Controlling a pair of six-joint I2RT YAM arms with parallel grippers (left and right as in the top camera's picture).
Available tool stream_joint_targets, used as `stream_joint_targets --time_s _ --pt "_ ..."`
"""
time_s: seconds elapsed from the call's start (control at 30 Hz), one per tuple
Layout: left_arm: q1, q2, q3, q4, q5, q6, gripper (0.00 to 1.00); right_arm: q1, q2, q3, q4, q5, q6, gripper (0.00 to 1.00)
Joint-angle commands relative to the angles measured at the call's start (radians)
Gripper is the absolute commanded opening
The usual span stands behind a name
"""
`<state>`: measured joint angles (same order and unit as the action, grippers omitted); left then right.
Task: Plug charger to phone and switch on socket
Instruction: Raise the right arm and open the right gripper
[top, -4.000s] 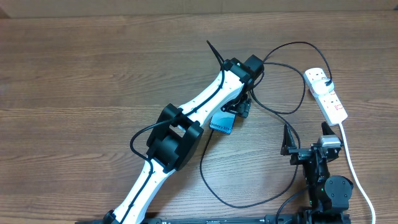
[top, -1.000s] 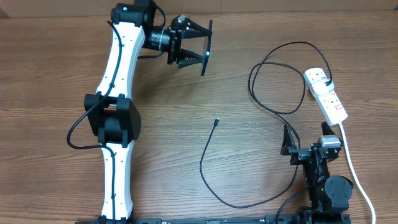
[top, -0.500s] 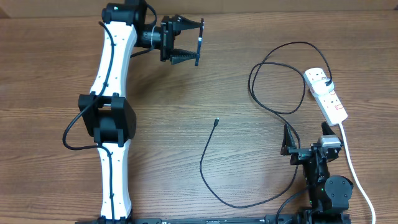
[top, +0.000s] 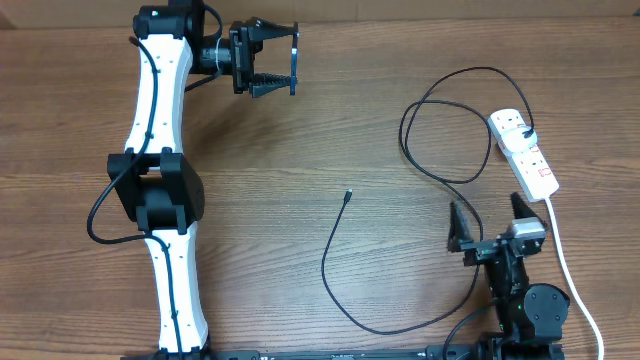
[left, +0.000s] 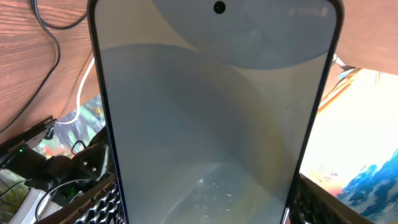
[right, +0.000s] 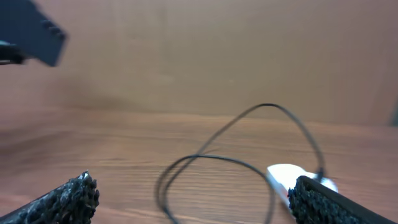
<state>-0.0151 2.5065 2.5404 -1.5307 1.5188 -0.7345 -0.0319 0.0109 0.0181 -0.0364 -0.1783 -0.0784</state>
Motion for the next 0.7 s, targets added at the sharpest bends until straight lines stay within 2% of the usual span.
stream_joint_targets --time_s 0.0,0.2,0.27,0.37,0.67 --pt "-0.002 -0.008 0.032 -0.002 0.062 -0.014 0.7 0.004 -0.008 -0.01 0.038 -0.15 0.003 1.0" --pt "-0.002 -0.008 0.032 -0.002 0.062 -0.014 0.71 0.004 -0.008 -0.005 0.285 -0.209 0.152 1.0" --pt "-0.002 -0.008 0.032 -0.002 0.062 -0.014 0.71 0.003 -0.008 0.025 0.293 -0.209 0.158 1.0" --pt "-0.002 -0.008 0.032 -0.002 0.062 -0.014 0.71 0.003 0.0 0.108 0.201 -0.2 0.153 1.0" --pt "-0.002 -0.008 0.032 -0.002 0.062 -0.014 0.71 0.003 0.155 0.386 -0.242 -0.074 0.047 1.0"
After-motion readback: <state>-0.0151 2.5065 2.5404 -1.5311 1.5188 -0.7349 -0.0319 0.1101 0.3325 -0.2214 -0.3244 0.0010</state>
